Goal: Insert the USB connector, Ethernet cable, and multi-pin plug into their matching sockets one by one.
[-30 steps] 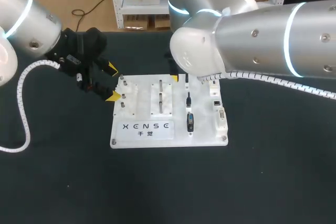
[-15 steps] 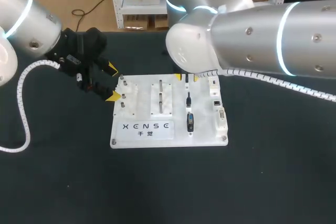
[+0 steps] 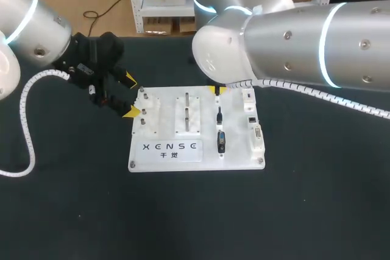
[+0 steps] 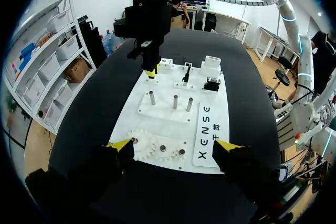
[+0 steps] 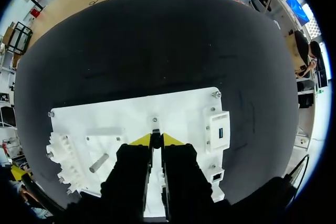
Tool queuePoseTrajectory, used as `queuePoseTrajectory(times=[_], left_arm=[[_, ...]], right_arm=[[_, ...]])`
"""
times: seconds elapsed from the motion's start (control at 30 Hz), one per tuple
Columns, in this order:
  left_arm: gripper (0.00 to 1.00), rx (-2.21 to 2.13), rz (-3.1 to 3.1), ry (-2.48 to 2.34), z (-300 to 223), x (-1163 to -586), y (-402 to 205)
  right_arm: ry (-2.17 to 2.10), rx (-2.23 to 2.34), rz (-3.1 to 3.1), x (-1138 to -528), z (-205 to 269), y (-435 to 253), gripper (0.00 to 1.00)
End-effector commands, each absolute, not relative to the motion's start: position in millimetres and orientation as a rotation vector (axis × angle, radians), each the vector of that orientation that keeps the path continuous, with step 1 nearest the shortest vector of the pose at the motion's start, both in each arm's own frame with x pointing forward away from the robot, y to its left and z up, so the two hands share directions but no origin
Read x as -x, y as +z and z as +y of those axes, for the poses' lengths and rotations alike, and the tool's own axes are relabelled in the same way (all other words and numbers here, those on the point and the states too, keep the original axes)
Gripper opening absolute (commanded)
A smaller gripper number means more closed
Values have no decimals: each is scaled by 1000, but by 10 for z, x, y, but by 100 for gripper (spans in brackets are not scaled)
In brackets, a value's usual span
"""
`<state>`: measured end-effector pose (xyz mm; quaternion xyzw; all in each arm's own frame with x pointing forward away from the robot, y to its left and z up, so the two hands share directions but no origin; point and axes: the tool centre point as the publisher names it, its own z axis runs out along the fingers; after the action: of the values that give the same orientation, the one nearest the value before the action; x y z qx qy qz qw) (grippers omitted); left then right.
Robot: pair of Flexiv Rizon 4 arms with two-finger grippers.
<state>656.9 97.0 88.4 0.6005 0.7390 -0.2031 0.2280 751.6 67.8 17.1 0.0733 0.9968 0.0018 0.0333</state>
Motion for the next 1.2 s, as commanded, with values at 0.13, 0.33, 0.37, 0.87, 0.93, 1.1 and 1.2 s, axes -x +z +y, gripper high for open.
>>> queuePoseTrajectory(times=[0.13, 0.33, 0.37, 0.87, 0.93, 1.1, 1.2], left_arm=[[100, -1654, 2035, -558, 972, -6564, 883], [100, -1654, 2035, -558, 972, -6564, 883], [100, -1654, 2035, -558, 972, -6564, 883], [100, -1654, 2035, -558, 972, -6564, 883], [100, -1654, 2035, -558, 972, -6564, 883], [100, -1654, 2035, -558, 972, -6564, 883], [100, -1654, 2035, -558, 972, -6564, 883]], right_arm=[[74, -207, 3010, -7456, 575, 392, 0], [93, -161, 2963, -7383, 556, 549, 0], [96, -163, 2958, -7375, 547, 576, 0], [4, -221, 2920, -7282, -46, 499, 0], [3, -235, 2923, -7286, -86, 470, 0], [1, -254, 2926, -7309, -120, 416, 0], [5, -259, 2928, -7329, -120, 391, 0]])
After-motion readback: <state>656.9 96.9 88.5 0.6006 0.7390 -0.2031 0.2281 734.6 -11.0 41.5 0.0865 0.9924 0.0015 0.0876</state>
